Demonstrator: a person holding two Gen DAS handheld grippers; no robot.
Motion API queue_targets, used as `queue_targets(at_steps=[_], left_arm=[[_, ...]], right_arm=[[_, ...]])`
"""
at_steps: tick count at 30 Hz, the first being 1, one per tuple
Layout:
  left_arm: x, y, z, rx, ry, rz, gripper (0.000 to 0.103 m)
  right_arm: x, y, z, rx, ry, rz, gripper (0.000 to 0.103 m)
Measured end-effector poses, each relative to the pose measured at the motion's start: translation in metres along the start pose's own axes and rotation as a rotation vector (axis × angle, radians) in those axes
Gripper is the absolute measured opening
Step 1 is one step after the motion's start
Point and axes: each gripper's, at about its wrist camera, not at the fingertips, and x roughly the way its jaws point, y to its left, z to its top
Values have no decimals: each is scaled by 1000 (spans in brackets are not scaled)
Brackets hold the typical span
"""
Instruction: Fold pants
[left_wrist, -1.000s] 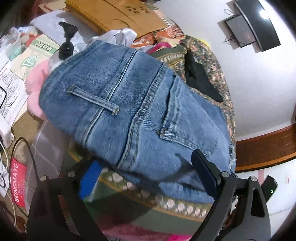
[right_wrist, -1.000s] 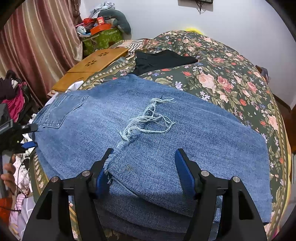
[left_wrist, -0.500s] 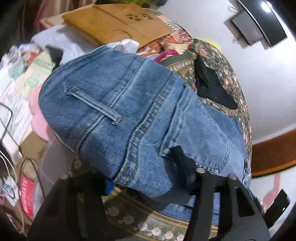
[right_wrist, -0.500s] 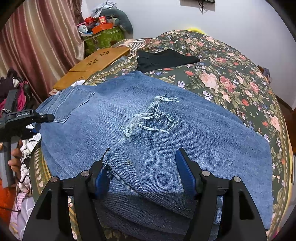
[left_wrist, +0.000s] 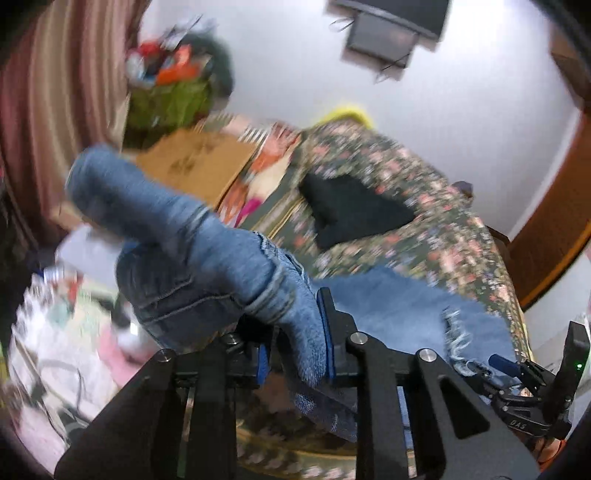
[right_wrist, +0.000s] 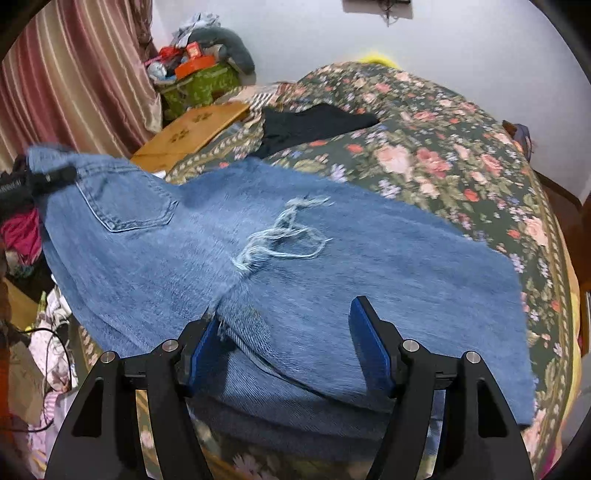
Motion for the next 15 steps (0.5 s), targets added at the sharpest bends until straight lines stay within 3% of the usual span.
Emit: queue_targets(at_steps=[8, 15], left_arm=[[-40, -90, 34, 166, -116, -135, 20], [-41, -163, 37, 278, -140, -201, 17]], right_arm=[[-55, -59, -13, 80, -88, -81, 64], [-82, -129, -43, 226, -91, -154, 64]])
